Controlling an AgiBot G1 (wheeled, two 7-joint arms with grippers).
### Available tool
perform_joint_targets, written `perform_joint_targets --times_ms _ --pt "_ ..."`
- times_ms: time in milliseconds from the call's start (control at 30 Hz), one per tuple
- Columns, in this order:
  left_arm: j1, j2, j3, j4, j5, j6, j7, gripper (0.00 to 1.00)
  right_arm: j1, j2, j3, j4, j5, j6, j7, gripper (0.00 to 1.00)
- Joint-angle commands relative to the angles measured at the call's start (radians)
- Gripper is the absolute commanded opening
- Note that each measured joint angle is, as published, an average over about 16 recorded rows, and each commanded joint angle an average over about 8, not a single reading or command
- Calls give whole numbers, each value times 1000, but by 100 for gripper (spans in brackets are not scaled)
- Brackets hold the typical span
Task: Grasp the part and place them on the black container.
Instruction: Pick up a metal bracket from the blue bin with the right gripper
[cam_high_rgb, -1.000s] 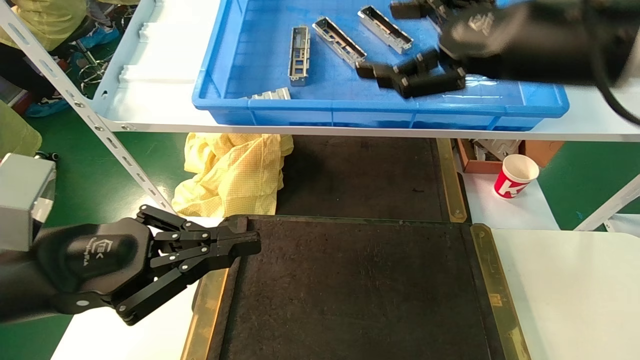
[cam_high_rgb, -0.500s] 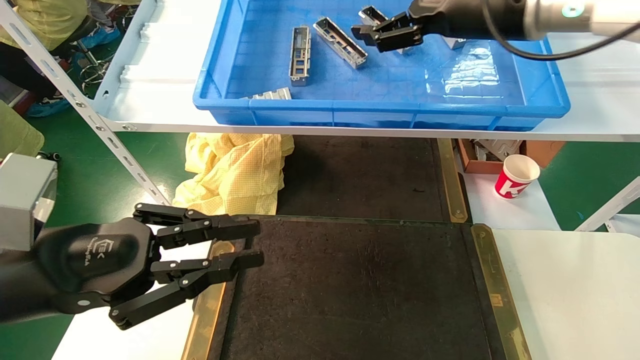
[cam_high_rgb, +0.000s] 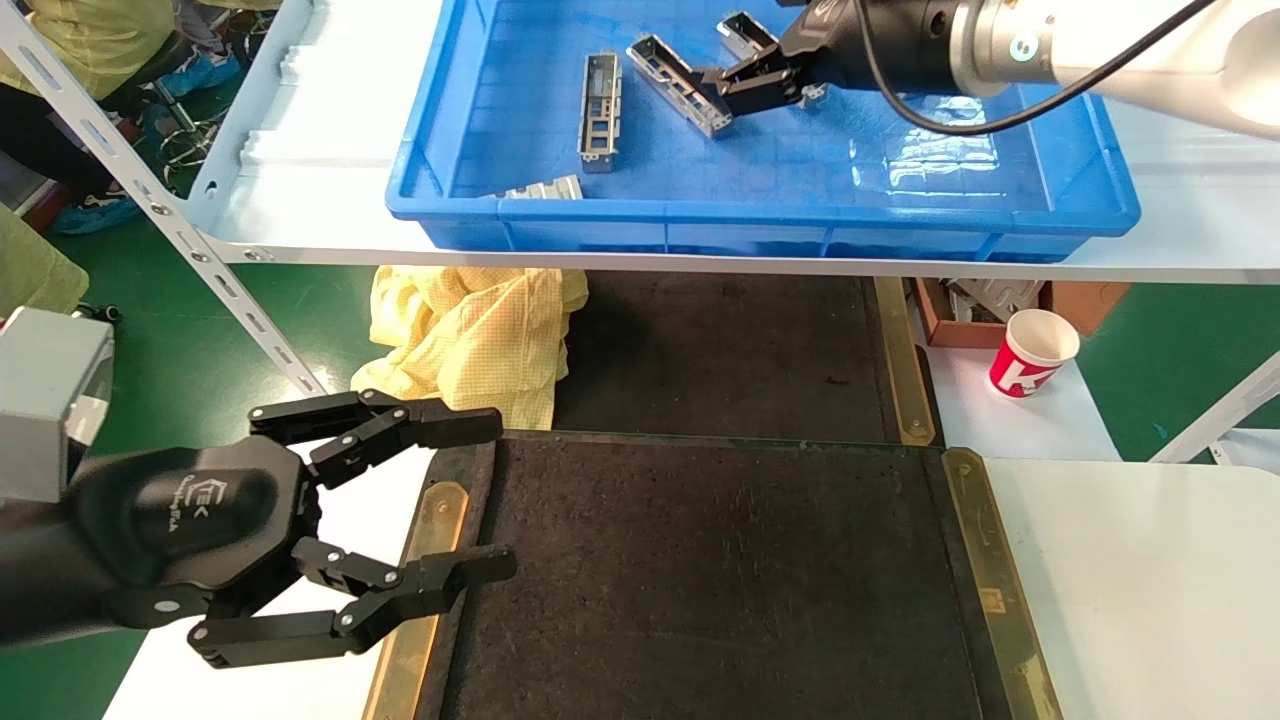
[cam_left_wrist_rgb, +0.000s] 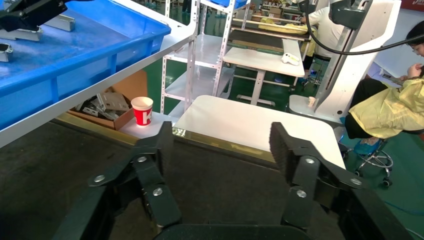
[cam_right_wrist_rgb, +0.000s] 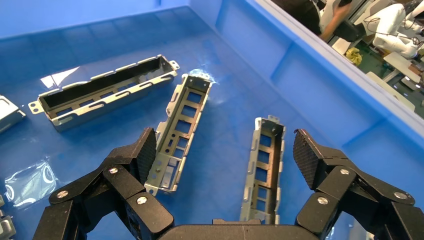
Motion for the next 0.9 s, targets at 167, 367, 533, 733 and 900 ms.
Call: perform_joint_targets --times_ms 167,367,533,733,900 --pt "0 0 0 0 0 0 0 100 -21 -9 -12 18 9 15 7 33" --pt "0 0 0 0 0 0 0 100 -43 -10 -35 41 18 21 29 4" --pt "0 0 0 0 0 0 0 100 -55 -11 -55 58 31 32 52 0" --pt "0 0 0 0 0 0 0 100 -67 -12 -76 75 58 46 88 0" --pt "0 0 0 0 0 0 0 100 -81 -12 -95 86 85 55 121 0"
